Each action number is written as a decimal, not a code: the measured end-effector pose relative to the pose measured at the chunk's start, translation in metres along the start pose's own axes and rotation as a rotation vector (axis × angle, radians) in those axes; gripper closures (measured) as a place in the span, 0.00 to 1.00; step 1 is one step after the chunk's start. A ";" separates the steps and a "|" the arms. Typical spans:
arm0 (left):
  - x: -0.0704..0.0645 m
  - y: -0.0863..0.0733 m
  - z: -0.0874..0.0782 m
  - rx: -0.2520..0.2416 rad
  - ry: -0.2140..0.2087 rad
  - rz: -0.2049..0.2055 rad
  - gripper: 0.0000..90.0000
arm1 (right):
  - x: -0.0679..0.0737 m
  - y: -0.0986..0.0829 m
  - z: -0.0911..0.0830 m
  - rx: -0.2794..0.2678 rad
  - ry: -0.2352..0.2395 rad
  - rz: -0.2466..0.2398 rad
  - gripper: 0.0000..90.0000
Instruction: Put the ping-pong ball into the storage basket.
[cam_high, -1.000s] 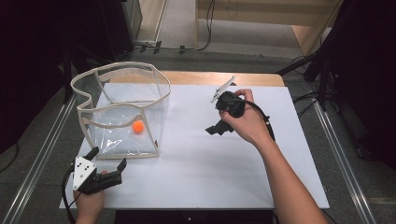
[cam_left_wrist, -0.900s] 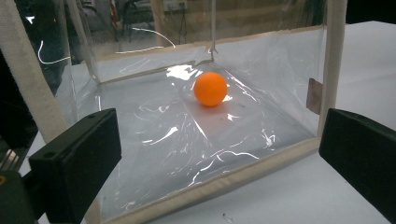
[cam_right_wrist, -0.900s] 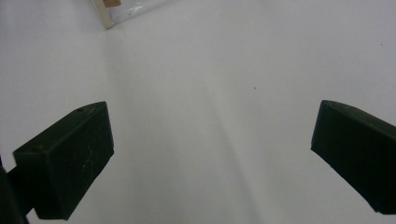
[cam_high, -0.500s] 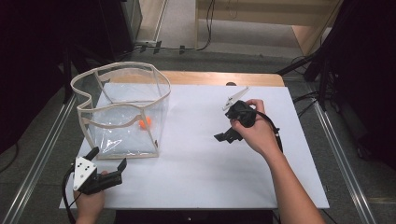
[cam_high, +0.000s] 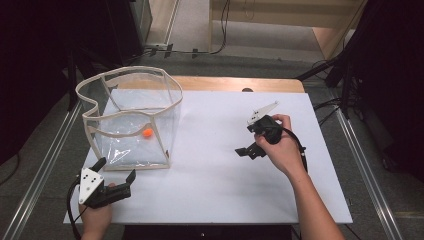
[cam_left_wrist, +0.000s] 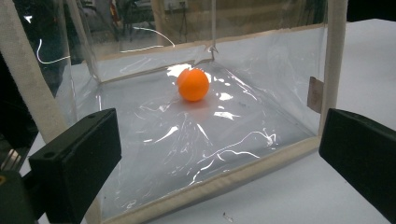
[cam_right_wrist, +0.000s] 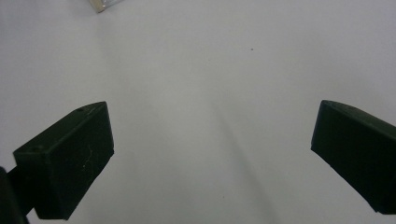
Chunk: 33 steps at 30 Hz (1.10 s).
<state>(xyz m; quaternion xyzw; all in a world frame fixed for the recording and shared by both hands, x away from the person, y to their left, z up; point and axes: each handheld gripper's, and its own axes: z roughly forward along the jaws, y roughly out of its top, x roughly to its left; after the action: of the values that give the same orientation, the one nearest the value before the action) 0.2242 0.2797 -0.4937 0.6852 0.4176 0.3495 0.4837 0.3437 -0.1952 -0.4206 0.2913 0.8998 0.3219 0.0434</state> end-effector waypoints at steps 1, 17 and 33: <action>0.000 0.000 0.000 0.000 0.000 0.000 0.00 | 0.000 -0.002 0.000 -0.004 -0.002 0.001 0.00; 0.000 0.000 0.000 0.001 0.000 0.002 0.00 | 0.002 -0.032 -0.006 -0.085 -0.018 0.023 0.00; 0.000 0.000 0.000 0.002 0.004 0.001 0.00 | 0.006 -0.063 -0.022 -0.157 -0.057 0.041 0.00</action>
<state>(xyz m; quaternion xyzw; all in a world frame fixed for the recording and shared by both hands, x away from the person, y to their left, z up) 0.2241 0.2794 -0.4939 0.6852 0.4184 0.3507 0.4822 0.3014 -0.2431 -0.4401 0.3143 0.8640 0.3839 0.0852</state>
